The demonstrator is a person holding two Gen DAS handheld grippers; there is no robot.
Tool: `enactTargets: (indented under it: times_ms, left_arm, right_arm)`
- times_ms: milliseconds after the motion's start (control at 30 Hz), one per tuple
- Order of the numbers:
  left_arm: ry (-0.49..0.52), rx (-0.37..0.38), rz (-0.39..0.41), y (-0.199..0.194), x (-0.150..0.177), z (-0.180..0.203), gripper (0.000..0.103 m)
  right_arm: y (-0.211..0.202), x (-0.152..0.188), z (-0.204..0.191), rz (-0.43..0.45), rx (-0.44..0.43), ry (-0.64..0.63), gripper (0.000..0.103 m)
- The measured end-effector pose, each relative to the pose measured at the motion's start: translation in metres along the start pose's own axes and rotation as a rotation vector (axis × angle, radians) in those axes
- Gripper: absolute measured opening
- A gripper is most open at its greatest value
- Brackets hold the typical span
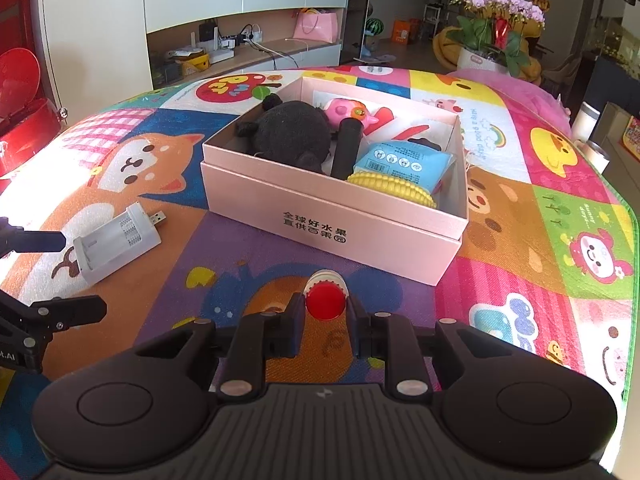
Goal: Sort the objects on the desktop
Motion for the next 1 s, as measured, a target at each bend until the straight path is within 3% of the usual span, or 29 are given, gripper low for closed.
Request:
enactTargets:
  times_ms: [233,400,533,633,800,1000]
  left_arm:
    - [0.007,-0.001,-0.013,0.002,0.001,0.003,0.102]
    - [0.000,-0.004,-0.005,0.000,0.000,0.002,0.102]
    - [0.004,0.005,0.012,-0.001,-0.005,0.007,0.102]
    - [0.015,0.013,0.017,-0.002,-0.006,0.011,0.102]
    - [0.017,0.007,0.016,-0.005,-0.003,0.009,0.102]
    - [-0.003,0.003,0.018,-0.005,-0.003,0.005,0.102]
  right_arm:
    - [0.004,-0.002,0.006,0.068,0.016,0.015,0.028]
    - [-0.006,0.009,0.000,0.073,0.025,-0.018,0.053]
    - [-0.013,0.029,-0.011,0.048,-0.012,-0.050,0.053]
    - [-0.005,0.037,-0.019,0.027,0.007,-0.077,0.051]
    - [0.002,0.032,-0.014,0.043,0.036,-0.031,0.021]
    - [-0.019,0.022,-0.015,0.073,0.025,-0.028,0.021]
Point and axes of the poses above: each gripper's, at about its wrist camera, not at the fingertips, and y roughly the way its jaws point, z to its right, x to its underside, the point moved 2 cm from there along y, roughly the way its jaws point, and after that the axes turned 13 degrees about -x, right-handed, at the moved point
